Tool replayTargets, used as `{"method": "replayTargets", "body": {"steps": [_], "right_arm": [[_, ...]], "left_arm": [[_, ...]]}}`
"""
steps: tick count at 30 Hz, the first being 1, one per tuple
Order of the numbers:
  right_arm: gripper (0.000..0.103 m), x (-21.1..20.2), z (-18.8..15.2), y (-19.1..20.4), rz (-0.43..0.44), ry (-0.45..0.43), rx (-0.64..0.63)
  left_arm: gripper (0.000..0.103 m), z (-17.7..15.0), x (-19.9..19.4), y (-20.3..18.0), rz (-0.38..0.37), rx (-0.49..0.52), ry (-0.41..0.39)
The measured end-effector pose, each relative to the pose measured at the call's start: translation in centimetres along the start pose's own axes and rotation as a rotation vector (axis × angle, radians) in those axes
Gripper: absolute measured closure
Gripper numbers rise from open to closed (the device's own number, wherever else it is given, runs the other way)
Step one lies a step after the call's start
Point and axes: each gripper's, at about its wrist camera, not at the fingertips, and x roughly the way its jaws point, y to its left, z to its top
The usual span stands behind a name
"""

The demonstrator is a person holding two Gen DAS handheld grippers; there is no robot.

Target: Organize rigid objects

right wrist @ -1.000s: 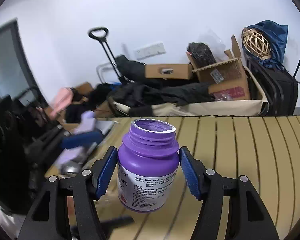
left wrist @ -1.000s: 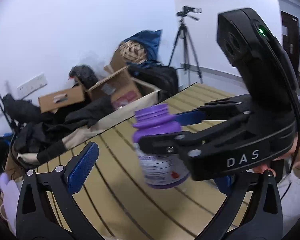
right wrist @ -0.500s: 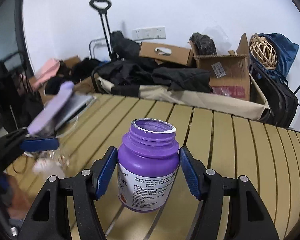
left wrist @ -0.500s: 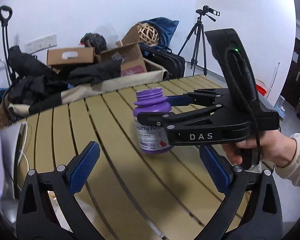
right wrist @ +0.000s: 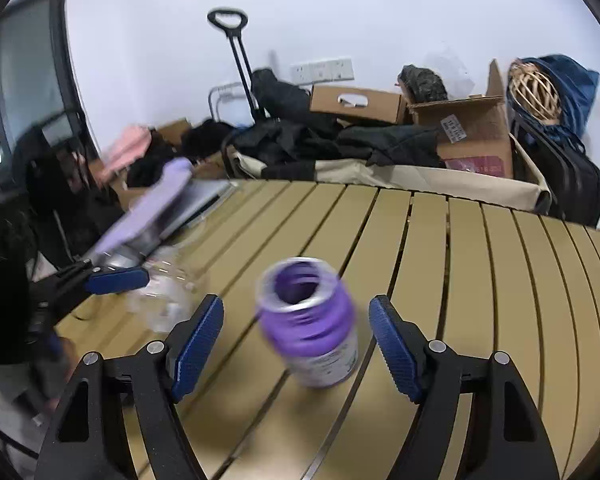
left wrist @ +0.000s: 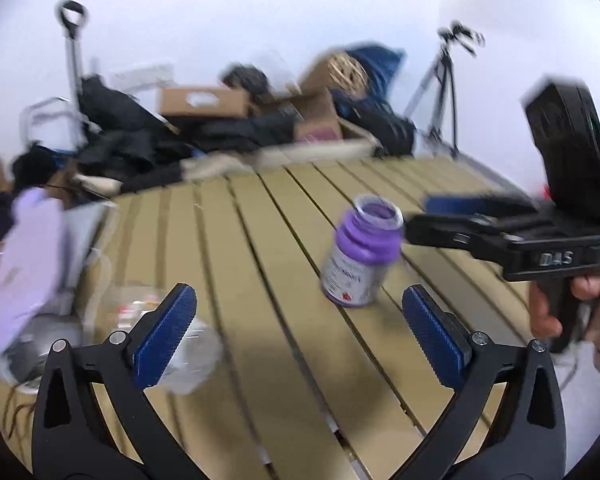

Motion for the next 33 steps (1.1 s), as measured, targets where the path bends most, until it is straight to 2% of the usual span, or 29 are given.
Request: {"method": "replayTargets", "body": {"steps": [3,7,9,13,18,23,26,29,33], "right_arm": [[0.023,-3.4,-0.8,-0.3,-0.035,0.003,0.057],[0.023,-6.4,-3.3,0.1,-0.045,0.05,0.082],[0.023,-7.5,-4.9,0.6,-0.053,0.071,0.08],[0.023,-9.6,-7.5,2.4,-0.076,0.107,0.067],[0.023,-14.4,-9.1,5.8,-0.068,0.076,0.059],[0.023,-20.2,-9.9,10.4,-0.077,0.064,0.062],[0.023,-25.3,-11.6,13.1,-0.044,0.022,0.079],[0.023,-31.2,-13.5,16.3,-0.032,-0.004,0.06],[0.023,-39.2,-16.2,20.7,-0.003,-0.074,-0.005]], "left_arm": [[0.0,0.1,-4.4,1.1,0.073,-0.066,-0.091],[0.0,-0.9,-9.1,1.7,0.142,-0.093,-0.132],[0.0,-1.6,-10.5,1.6,0.19,-0.094,-0.13],[0.0,-3.7,-13.2,0.4,0.295,-0.113,-0.071],[0.0,-6.2,-18.3,-2.8,0.312,-0.116,-0.077],[0.0,-9.1,-25.3,-6.5,0.323,-0.123,-0.108],[0.0,-11.0,-29.7,-8.4,0.34,-0.147,-0.083],[0.0,-12.8,-35.8,-10.6,0.336,-0.191,-0.087],[0.0,-15.2,-44.4,-13.7,0.341,-0.222,-0.17]]}}
